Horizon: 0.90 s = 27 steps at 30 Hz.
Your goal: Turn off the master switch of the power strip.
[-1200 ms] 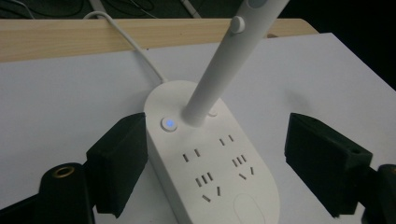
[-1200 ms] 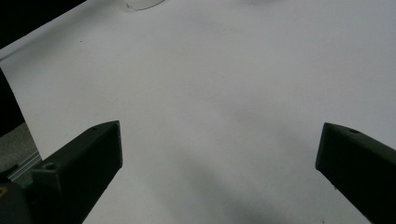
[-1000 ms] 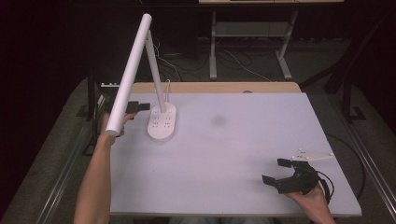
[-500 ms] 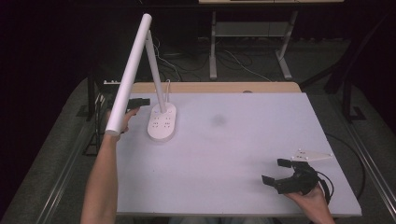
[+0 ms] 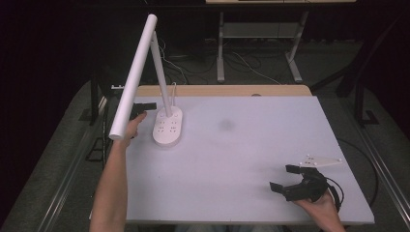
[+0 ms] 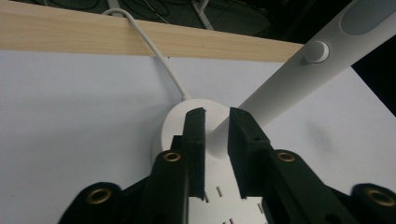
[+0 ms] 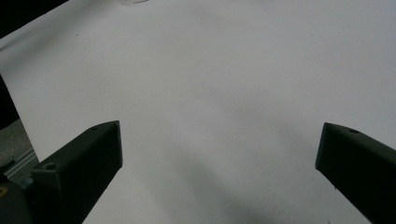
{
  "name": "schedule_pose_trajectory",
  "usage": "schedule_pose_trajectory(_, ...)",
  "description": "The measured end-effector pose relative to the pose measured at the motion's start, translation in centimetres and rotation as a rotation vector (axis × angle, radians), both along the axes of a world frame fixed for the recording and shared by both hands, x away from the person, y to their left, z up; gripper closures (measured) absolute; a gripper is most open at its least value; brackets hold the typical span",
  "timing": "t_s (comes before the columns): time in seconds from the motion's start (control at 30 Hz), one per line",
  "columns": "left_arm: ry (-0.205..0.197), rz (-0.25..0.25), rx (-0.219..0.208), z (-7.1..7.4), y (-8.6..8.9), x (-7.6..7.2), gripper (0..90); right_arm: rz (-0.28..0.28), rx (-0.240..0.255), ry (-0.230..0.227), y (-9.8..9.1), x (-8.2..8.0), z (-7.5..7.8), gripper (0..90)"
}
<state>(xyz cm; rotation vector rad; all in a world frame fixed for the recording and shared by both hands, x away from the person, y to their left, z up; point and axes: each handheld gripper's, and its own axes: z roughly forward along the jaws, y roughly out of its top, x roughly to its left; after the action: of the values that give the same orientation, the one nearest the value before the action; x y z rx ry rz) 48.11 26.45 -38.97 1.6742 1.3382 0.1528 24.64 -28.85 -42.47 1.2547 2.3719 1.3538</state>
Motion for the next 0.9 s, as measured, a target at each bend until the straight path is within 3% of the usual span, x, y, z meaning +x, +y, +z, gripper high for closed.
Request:
schedule_pose_trajectory(0.23,0.009,0.038,-0.004,-0.4,-0.5,0.3,89.5,0.000,0.002,-0.001,-0.1,0.0,0.0,0.0)
schedule_pose_trajectory(0.9,0.056,0.032,0.000,-2.3,-1.5,1.0,89.8,0.009,-0.010,0.009,0.1,0.0,-0.1,0.0)
